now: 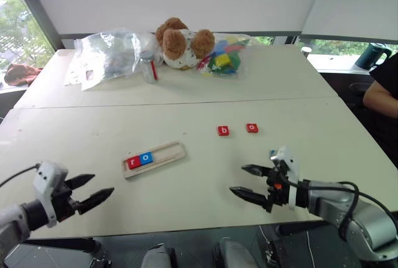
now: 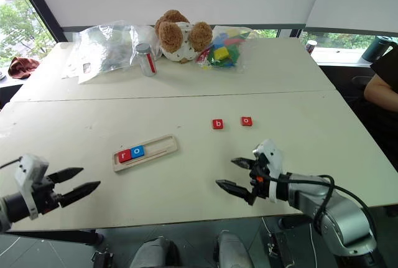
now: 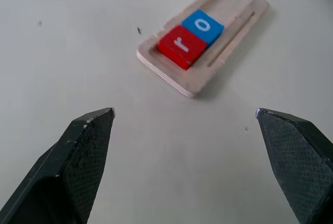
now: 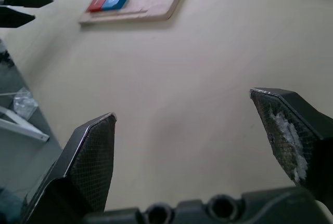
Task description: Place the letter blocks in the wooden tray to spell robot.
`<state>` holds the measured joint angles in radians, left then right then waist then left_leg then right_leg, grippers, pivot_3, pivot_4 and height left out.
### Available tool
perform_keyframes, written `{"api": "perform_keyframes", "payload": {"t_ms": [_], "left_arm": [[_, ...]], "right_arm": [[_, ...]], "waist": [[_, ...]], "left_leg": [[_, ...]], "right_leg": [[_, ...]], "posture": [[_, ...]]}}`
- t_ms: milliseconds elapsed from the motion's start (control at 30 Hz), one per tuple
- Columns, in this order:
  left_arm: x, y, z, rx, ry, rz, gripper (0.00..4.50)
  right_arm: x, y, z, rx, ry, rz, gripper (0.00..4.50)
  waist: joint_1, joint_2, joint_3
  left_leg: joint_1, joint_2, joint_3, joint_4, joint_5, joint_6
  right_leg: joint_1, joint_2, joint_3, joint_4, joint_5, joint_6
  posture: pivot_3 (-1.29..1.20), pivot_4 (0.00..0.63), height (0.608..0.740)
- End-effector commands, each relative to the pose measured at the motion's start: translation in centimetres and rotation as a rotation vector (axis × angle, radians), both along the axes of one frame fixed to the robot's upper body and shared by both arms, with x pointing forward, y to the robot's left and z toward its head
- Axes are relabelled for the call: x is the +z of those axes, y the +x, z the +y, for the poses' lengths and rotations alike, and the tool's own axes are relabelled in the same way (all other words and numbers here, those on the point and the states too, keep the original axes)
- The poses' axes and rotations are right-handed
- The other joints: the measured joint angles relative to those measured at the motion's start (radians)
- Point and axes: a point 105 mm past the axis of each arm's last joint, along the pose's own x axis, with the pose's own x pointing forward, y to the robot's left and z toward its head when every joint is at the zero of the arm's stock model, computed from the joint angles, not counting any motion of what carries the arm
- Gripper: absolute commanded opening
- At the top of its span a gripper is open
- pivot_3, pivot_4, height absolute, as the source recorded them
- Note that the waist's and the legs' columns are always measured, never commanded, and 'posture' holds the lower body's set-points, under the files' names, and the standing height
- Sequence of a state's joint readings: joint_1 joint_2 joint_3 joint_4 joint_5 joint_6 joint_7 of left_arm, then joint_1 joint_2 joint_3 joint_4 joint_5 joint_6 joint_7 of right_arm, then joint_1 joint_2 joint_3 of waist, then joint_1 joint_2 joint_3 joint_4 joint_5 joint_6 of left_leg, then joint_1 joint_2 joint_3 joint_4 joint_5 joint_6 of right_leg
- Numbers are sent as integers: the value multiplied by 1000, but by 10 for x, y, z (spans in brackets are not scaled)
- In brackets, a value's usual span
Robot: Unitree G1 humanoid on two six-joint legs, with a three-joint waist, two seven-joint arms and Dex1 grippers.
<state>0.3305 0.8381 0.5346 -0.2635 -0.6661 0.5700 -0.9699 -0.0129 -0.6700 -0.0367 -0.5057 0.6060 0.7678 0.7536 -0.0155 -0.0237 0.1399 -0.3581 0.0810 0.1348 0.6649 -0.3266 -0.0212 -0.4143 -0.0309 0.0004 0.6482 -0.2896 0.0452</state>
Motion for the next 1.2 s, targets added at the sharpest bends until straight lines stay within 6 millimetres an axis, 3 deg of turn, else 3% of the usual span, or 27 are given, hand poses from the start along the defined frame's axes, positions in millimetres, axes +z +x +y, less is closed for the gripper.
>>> {"api": "perform_keyframes", "payload": {"t_ms": [33,200,333,500,800,1133,1200], "left_arm": [[21,22,2,-126,72,-91,4500],[22,53,-26,-385,175,-140,4500],[10,63,-43,-497,202,-171,4500],[-3,69,-52,-564,223,-188,4500],[-22,89,-40,-508,257,-203,4500],[-45,80,-34,-538,271,-125,4500],[-47,80,-34,-541,276,-127,3958]], "right_arm": [[18,2,11,62,13,-34,4466],[33,7,30,157,-36,-61,4466],[32,8,39,186,-79,-71,4466],[32,4,44,200,-63,-67,4466],[27,-3,43,201,-69,-55,4466],[25,-6,45,205,-73,-65,4466],[25,-6,45,201,-72,-68,4500]], "waist": [[5,1,1],[3,2,1],[-1,1,1],[3,1,1],[4,1,0],[1,1,0],[1,1,0]], "left_leg": [[-1,0,0,0,0,0],[-3,-1,2,0,0,0],[-17,-3,3,3,3,-5],[-20,-3,3,2,3,-5],[-18,-3,2,5,1,-1],[-17,-3,2,5,1,-1],[-16,-3,2,5,1,-1]], "right_leg": [[-1,0,-1,0,0,0],[-2,0,-1,0,0,0],[-17,2,-1,3,3,5],[-21,5,-2,3,2,6],[-17,4,-1,7,3,6],[-17,4,-1,8,3,6],[-17,4,-1,8,3,6]], "posture": [[0,150,740],[0,150,740],[0,150,740],[0,150,740],[0,150,740],[0,150,740],[0,150,740]]}}
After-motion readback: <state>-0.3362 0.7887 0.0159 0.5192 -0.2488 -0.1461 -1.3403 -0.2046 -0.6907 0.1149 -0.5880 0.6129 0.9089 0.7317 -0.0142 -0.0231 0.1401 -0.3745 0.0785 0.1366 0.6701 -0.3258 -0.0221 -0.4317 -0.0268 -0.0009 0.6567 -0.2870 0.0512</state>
